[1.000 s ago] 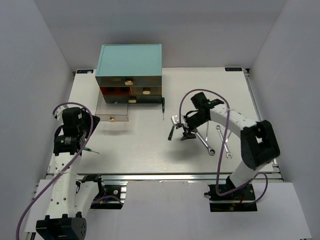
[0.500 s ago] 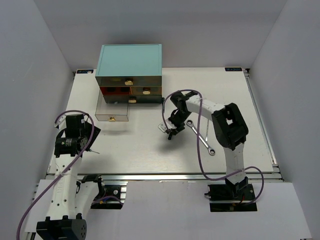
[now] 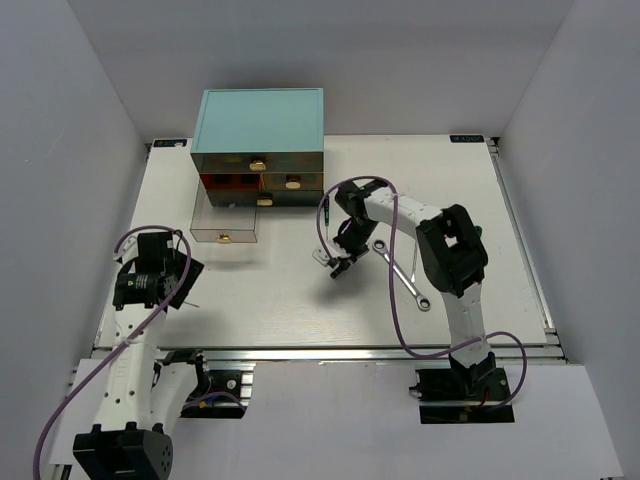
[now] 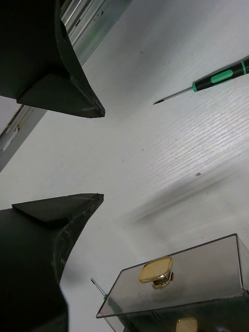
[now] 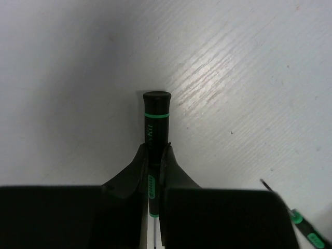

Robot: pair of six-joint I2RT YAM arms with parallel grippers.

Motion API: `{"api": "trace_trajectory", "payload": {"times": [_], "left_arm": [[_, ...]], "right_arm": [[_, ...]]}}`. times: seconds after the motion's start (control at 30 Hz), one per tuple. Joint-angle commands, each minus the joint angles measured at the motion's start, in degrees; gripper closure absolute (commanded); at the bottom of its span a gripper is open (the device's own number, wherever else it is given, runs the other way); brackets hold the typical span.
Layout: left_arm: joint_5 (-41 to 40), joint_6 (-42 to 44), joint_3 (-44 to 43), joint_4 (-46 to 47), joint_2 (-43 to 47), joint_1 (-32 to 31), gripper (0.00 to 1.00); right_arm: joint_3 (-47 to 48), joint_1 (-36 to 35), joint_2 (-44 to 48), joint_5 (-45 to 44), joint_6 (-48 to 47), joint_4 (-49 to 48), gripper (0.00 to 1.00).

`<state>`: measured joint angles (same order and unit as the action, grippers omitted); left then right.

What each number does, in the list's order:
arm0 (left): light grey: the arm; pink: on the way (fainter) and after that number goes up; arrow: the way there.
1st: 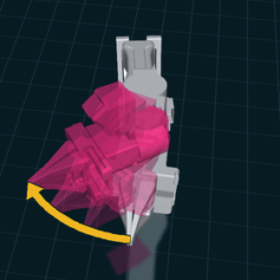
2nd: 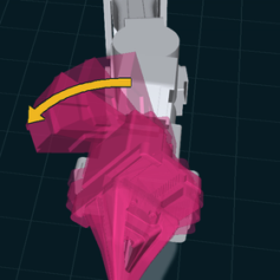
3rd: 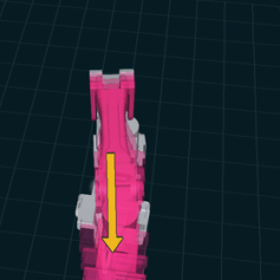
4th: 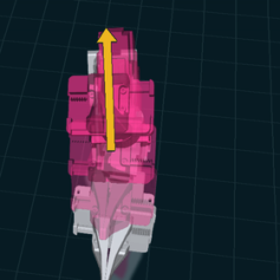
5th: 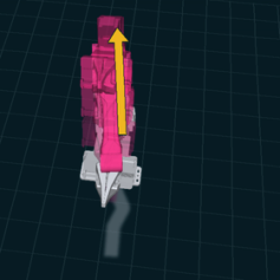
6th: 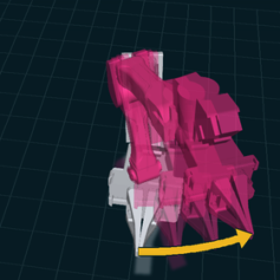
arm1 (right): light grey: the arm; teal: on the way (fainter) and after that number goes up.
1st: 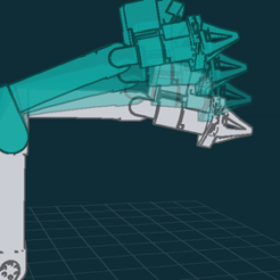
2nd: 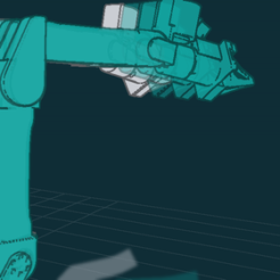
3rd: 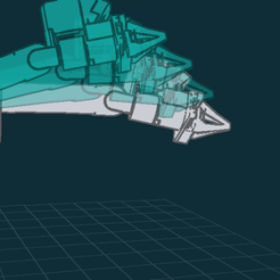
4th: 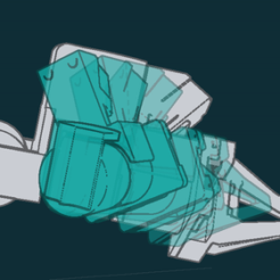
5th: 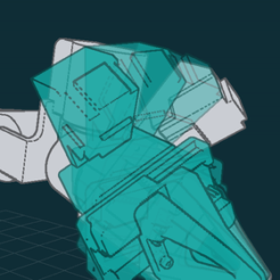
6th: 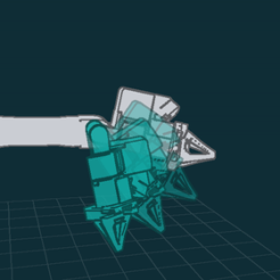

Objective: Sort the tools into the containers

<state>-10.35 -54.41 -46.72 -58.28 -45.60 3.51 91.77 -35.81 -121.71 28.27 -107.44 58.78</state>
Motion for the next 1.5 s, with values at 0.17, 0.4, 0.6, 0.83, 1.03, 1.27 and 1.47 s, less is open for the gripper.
{"api": "trace_trajectory", "payload": {"times": [0.17,0.4,0.6,0.83,1.03,1.27,1.47], "left_arm": [[-1.4,-1.3,0.1,-1.3,0.7,-0.3,0.3],[-1.6,-1.7,-0.2,-2.3,1.0,-0.2,0.3],[-1.3,-2.9,0.7,-2.1,2.4,-0.2,0.3],[-1.3,-3.9,1.1,-3.3,3.9,-0.2,0.3],[-1.6,-4.2,1.2,-3.8,4.2,-0.3,0.3],[-2.1,-4.5,0.3,-2.4,-0.1,-0.3,0.29],[-4.8,-5.5,-2.6,-3.6,-10.0,-0.2,0.27]], "right_arm": [[22.0,-4.4,7.2,24.7,28.8,0.8,1.0],[24.1,-12.8,9.2,18.5,57.9,-39.9,1.0],[35.1,-16.8,-4.3,11.6,58.3,-56.9,1.0],[30.6,-17.5,-8.4,7.7,50.3,-67.7,1.0],[27.5,-17.0,-10.1,6.7,42.2,-65.7,0.89],[29.4,-15.5,-9.6,6.4,44.1,-60.4,0.28],[31.4,-13.4,-4.6,7.5,56.5,-60.8,0.35]]}}
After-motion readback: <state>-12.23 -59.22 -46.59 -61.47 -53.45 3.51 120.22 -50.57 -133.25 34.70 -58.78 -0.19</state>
